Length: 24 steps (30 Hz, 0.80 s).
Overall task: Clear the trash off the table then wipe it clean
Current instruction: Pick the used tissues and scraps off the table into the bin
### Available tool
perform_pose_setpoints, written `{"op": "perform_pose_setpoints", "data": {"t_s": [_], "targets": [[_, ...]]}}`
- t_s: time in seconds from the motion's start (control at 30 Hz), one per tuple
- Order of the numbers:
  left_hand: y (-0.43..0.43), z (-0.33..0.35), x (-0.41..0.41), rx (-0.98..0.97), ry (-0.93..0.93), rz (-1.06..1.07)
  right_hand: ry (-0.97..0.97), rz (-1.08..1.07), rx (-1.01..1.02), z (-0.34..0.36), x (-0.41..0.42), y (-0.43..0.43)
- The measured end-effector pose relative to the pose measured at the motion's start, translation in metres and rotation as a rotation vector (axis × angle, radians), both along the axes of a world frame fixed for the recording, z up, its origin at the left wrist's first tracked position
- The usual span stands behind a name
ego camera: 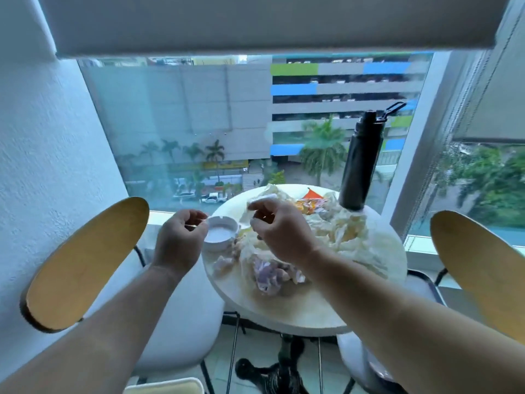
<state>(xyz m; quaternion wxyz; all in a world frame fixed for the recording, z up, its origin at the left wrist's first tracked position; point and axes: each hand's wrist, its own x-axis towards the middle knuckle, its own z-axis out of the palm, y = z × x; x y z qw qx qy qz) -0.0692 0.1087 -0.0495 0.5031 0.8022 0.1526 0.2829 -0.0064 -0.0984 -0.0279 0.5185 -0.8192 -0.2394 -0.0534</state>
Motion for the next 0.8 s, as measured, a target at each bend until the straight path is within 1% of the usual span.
{"op": "perform_pose_setpoints", "data": {"t_s": [0.17, 0.3, 0.53, 0.67, 0.8], "targets": [[-0.052, 0.009, 0.053, 0.026, -0.047, -0.023, -0.035, -0.072, -0.019, 0.008, 0.045, -0.062], [-0.080, 0.005, 0.082, 0.029, -0.058, -0.084, -0.025, -0.134, -0.039, 0.007, 0.076, -0.100], [-0.096, 0.011, 0.124, 0.223, -0.026, -0.197, -0.010, -0.211, -0.059, 0.002, 0.110, -0.130], [-0.088, 0.012, 0.151, 0.435, 0.083, -0.192, 0.029, -0.240, -0.082, -0.003, 0.120, -0.132], [-0.076, 0.005, 0.178, 0.577, 0.288, -0.206, 0.042, -0.282, -0.096, -0.006, 0.134, -0.130]]}}
